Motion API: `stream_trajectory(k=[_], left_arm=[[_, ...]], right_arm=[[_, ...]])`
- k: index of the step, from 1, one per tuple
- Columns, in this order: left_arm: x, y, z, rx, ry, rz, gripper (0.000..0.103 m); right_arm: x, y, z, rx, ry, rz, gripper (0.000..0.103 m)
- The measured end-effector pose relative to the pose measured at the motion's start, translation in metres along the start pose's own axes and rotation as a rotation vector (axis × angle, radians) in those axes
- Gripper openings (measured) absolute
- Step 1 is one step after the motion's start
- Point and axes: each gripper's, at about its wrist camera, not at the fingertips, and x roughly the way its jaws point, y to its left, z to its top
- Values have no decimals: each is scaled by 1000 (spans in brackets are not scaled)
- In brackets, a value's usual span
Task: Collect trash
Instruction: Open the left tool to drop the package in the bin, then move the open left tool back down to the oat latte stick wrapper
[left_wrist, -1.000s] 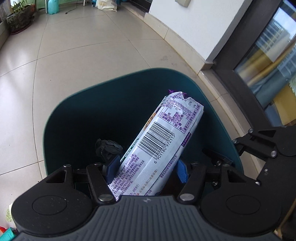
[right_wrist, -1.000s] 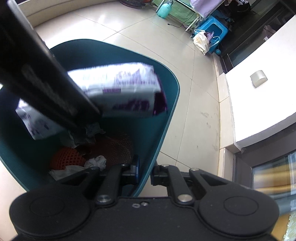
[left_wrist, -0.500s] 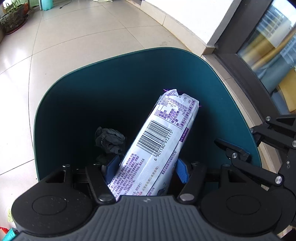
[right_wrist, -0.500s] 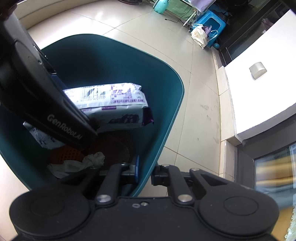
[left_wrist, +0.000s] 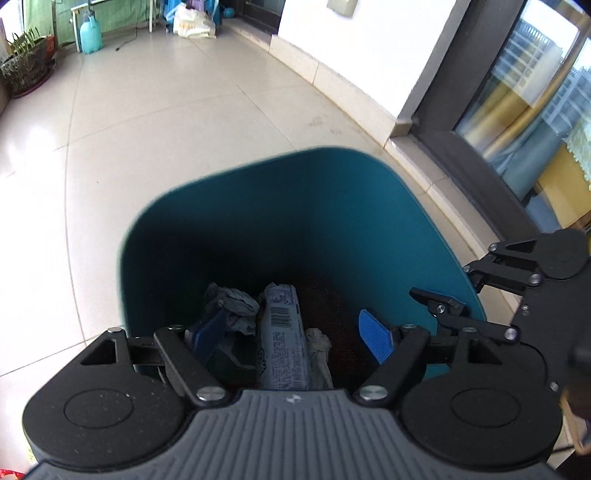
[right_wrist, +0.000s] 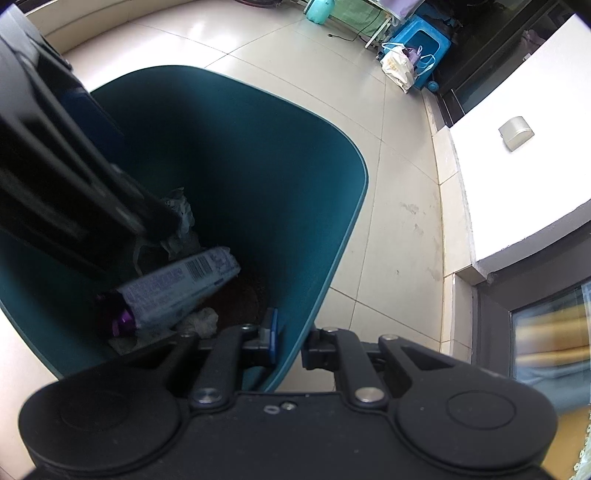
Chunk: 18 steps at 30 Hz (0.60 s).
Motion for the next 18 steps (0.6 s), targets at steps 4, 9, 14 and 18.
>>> stream_trajectory(k=[4,9,14,18], left_arm=[[-27,18,-2,-9,-30,1,79],[-55,41,-5,-28,-70,34,79],[-78,75,-15,-70,-83,80,79],[-89,103,-29,-88,-76,139,79]], right_arm=[[1,0,-2,-2,2,0,11],[2,1,-2,-5,8,-1,11],[3,1,-1,-3,15,0,11],[4,-1,0,-1,22,3,11]])
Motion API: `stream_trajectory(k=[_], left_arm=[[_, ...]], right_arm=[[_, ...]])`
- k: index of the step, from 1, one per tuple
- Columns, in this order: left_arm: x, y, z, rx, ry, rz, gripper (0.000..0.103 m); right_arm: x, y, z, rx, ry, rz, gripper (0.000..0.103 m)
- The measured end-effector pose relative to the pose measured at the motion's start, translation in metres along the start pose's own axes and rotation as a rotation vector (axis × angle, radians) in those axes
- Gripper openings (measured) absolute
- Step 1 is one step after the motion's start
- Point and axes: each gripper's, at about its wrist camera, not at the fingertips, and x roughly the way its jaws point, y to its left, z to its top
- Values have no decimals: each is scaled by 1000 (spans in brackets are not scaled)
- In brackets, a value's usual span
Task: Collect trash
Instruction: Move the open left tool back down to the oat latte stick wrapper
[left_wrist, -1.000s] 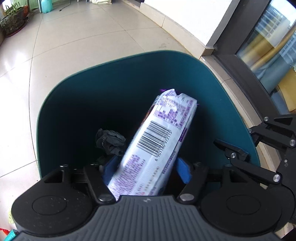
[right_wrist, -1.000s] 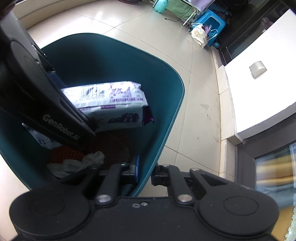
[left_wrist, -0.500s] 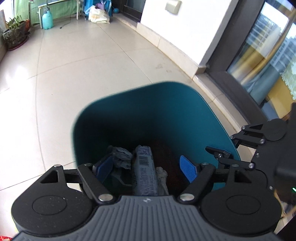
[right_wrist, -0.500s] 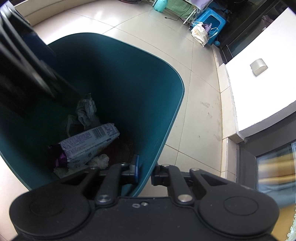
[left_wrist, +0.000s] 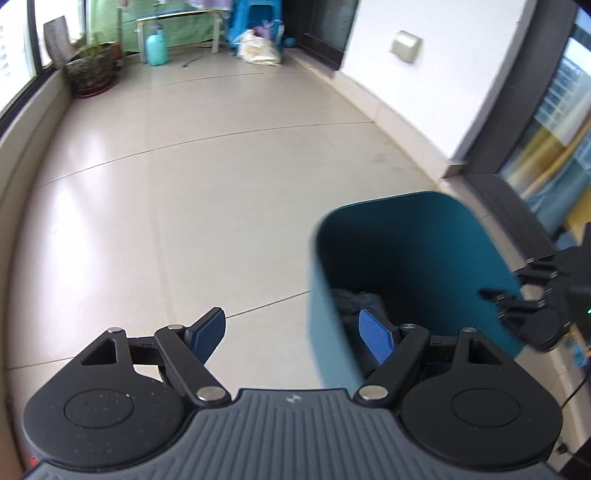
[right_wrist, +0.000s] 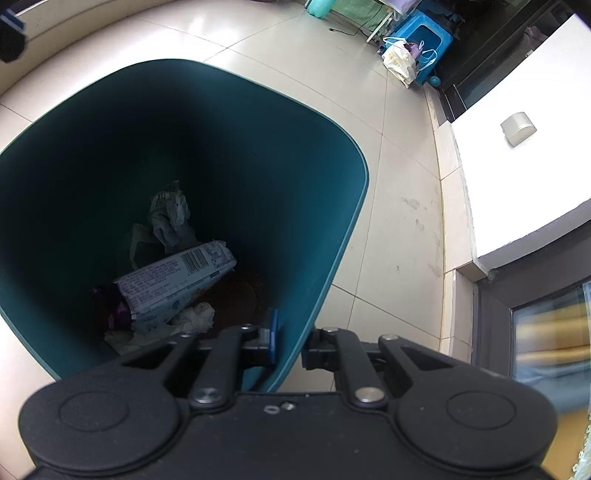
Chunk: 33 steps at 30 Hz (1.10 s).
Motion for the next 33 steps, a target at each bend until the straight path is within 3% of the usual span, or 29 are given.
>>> stream_trajectory(k=[13,23,33], left_arm=[[-2,96,-46,-135,49,173,79],[20,151,-78,-209,86,269,79],[57,196,-110,-268,143,311,79]], right_arm=[[2,-3,2,11,14,7,11],[3,-8,7,55,39,24,9],[17,-31,6,235,152,88,8]])
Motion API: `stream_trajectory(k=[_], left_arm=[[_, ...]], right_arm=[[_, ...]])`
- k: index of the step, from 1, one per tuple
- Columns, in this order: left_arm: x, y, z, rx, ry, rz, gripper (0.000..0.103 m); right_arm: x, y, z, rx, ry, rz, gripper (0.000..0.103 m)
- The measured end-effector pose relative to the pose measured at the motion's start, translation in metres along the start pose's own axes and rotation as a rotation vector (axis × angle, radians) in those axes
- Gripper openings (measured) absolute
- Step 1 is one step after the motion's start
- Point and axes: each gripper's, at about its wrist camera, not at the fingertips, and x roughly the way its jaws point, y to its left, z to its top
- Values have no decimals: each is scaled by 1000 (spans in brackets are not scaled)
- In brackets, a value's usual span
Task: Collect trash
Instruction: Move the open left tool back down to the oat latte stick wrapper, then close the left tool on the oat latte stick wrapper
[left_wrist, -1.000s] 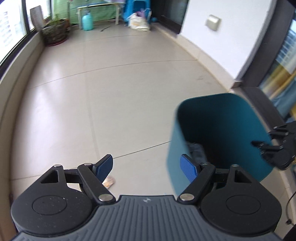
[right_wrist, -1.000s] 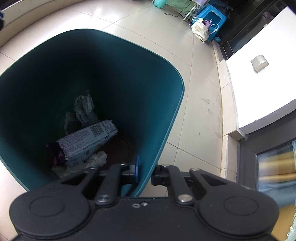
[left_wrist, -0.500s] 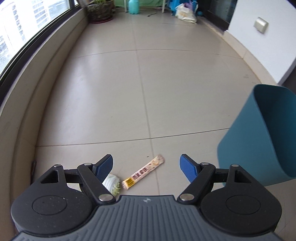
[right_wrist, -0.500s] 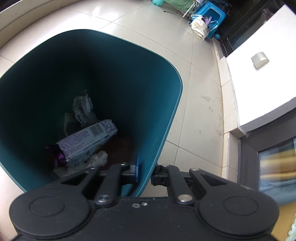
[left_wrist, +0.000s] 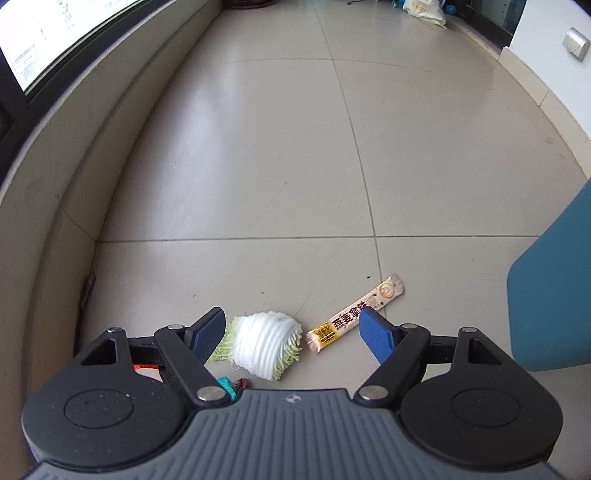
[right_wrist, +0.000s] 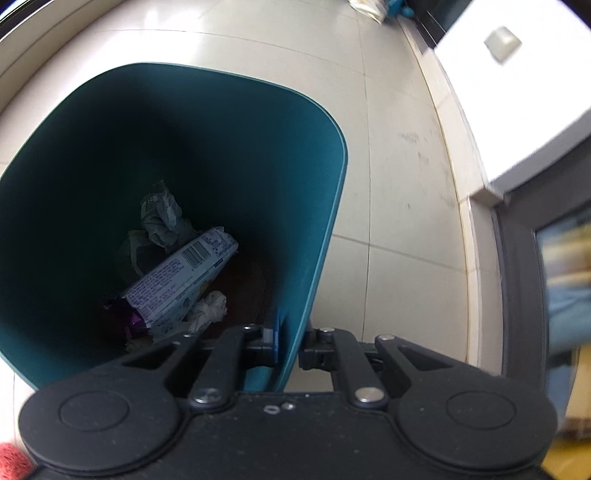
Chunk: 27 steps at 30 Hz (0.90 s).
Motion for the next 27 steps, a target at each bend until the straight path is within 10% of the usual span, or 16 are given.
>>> stream_trajectory(k=[27], left_arm=[[174,-62,-29,217,153,-128,79]], right_arm=[[13,-11,-1,121,75,7,11]])
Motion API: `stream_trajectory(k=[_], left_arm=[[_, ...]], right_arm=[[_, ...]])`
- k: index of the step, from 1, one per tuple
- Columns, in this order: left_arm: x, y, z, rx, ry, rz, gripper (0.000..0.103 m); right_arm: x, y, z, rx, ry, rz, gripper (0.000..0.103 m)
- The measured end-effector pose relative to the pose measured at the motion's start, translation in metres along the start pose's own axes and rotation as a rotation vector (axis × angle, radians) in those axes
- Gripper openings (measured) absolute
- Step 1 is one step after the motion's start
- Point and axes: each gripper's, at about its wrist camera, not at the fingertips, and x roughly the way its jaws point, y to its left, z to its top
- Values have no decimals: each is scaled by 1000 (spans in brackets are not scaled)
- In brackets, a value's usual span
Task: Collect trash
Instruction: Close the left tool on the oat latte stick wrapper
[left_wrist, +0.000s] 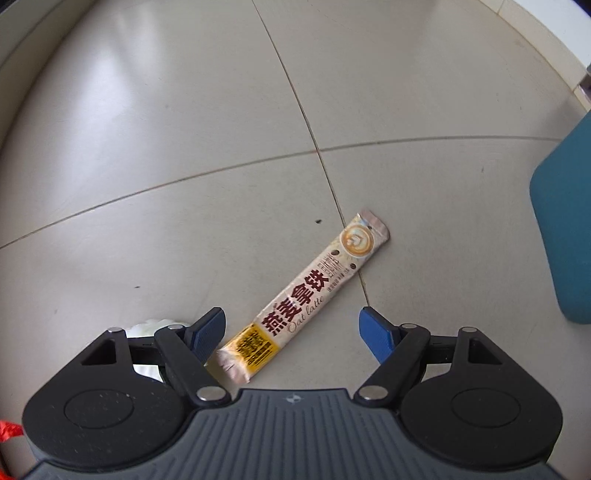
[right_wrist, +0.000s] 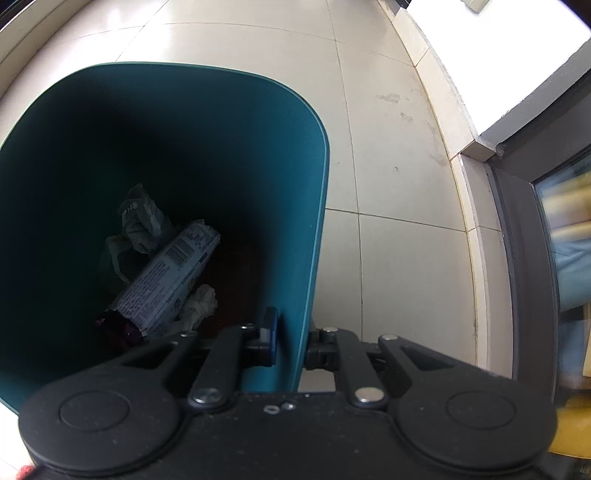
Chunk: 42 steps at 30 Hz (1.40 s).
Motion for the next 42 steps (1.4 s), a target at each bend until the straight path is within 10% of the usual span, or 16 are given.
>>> stream_trajectory(k=[10,22,24,34,42], left_arm=[[12,-10,3,55,-5,18,39],[-28,-12,3,-24,-23,28,31],[-45,-13,7,-38,-37,20,14],[-96,-18,16,-20,-50,35,12],[-52,-8,14,-40,7,-7,16]], right_arm=[[2,1,0,-3,7,-13,12],[1,4,-3,0,-12,-33,13],[0,3,-4,5,-20,-28,12],[-3,-5,-9,4,-54,13,10],[-3,-6,-8,-15,-51,21,10]])
